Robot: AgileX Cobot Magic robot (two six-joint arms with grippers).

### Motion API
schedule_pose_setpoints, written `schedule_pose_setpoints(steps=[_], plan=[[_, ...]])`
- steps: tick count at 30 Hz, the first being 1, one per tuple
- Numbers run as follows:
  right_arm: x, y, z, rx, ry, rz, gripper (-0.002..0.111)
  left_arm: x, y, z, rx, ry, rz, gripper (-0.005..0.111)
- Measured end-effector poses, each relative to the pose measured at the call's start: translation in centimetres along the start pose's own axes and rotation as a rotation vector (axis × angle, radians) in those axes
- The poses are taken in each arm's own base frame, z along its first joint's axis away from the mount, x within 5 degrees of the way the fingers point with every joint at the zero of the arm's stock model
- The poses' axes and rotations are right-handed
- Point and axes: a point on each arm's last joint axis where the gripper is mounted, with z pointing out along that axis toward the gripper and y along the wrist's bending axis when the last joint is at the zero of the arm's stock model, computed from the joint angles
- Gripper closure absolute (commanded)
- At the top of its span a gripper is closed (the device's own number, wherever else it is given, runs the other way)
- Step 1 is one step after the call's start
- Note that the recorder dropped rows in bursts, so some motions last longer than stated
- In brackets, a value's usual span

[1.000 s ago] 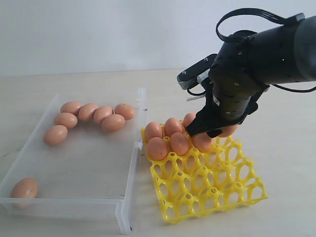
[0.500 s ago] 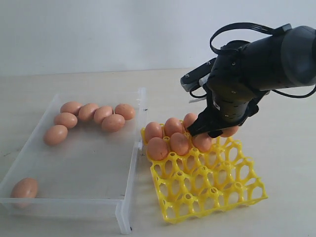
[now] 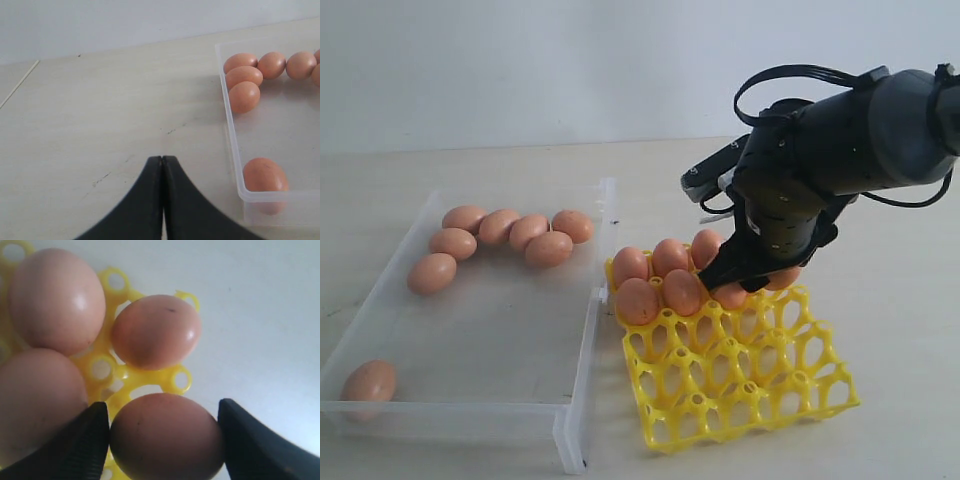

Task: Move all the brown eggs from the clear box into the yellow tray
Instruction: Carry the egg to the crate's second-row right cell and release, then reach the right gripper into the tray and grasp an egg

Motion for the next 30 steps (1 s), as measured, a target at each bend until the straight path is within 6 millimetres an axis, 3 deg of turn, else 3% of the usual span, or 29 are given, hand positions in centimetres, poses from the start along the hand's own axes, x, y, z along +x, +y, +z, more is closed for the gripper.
schedule_pose_setpoints(steps=[6, 12, 19, 26, 30], plan=[[-0.2, 0.1, 0.0, -0.011, -0.019, -0.015, 0.052, 0.0, 0.0, 0.0, 0.000, 0.000, 0.000, 0.107], [-0.3, 0.2, 0.0, -0.024, -0.029, -0.041, 0.037, 0.0, 0.0, 0.0, 0.000, 0.000, 0.000, 0.107], [-0.2, 0.1, 0.0, -0.032, -0.023, -0.031, 0.037, 0.0, 0.0, 0.0, 0.000, 0.000, 0.000, 0.107], [-0.5, -1.1, -2.6, -0.031, -0.076, 0.005, 0.048, 0.0, 0.0, 0.0, 0.000, 0.000, 0.000, 0.107], [-0.7, -2.3, -5.5, -0.031, -0.143, 0.037, 0.075, 0.0, 0.0, 0.0, 0.000, 0.000, 0.000, 0.107]])
